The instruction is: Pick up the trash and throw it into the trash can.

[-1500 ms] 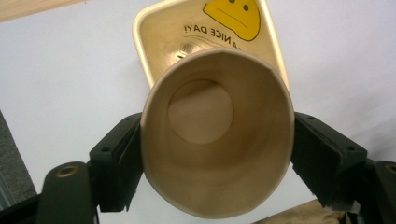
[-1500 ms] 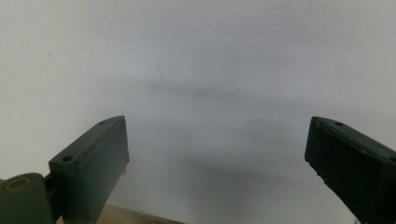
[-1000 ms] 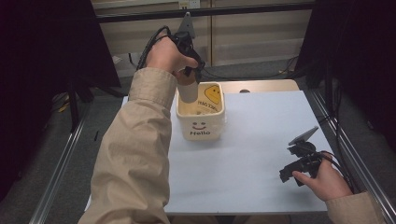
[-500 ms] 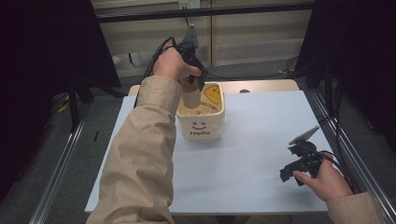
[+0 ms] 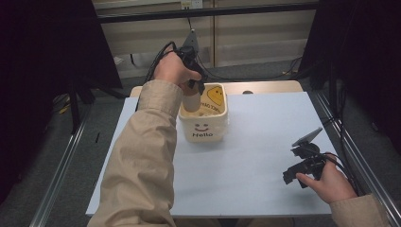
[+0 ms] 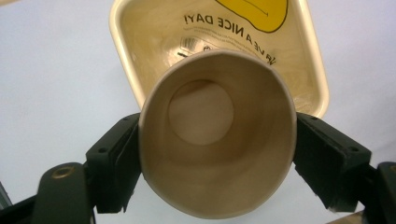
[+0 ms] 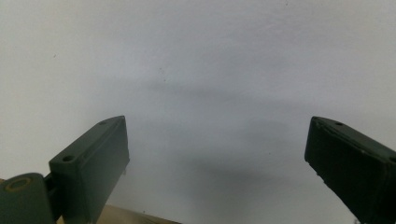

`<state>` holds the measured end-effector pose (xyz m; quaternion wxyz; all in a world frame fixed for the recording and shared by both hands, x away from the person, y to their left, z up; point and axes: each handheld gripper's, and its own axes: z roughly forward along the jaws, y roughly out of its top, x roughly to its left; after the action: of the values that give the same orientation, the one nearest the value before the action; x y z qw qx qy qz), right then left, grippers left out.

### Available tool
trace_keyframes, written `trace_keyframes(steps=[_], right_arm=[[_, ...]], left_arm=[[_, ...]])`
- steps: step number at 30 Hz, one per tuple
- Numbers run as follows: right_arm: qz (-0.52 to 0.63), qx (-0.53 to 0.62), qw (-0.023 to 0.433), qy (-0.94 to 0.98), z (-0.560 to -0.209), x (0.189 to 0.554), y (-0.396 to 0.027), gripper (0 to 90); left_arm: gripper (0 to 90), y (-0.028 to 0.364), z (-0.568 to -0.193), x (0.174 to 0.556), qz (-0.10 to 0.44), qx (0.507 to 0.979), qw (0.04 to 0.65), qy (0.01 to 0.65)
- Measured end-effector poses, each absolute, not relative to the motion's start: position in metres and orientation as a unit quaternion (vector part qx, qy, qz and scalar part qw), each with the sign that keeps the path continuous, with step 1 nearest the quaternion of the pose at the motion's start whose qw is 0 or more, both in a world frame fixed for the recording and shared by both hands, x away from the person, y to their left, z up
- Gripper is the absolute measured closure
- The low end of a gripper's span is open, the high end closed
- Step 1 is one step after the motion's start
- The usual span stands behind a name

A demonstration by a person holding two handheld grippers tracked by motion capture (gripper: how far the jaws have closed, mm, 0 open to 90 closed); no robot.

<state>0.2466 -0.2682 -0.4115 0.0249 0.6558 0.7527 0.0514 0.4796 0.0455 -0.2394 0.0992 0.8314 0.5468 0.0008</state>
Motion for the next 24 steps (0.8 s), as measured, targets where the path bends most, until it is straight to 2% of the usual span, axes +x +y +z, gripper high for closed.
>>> trace_keyframes(steps=[5,7,8,11,24], right_arm=[[0.053,0.656,0.025,0.753,-0.411,0.247,-0.268,6.4],[0.053,0.655,0.025,0.754,-0.412,0.247,-0.268,6.4],[0.053,0.655,0.025,0.753,-0.412,0.247,-0.268,6.4],[0.054,0.656,0.025,0.753,-0.411,0.246,-0.269,6.3],[0.054,0.653,0.026,0.755,-0.412,0.247,-0.266,6.5]], left_arm=[[20.3,0.044,-0.241,0.48,-0.003,0.835,0.1,0.541],[17.3,0.044,-0.241,0.48,0.006,0.838,0.106,0.535],[12.7,0.044,-0.242,0.48,0.013,0.84,0.108,0.531],[9.7,0.046,-0.24,0.48,0.015,0.843,0.109,0.527],[6.8,0.062,-0.216,0.47,0.03,0.838,0.118,0.532]])
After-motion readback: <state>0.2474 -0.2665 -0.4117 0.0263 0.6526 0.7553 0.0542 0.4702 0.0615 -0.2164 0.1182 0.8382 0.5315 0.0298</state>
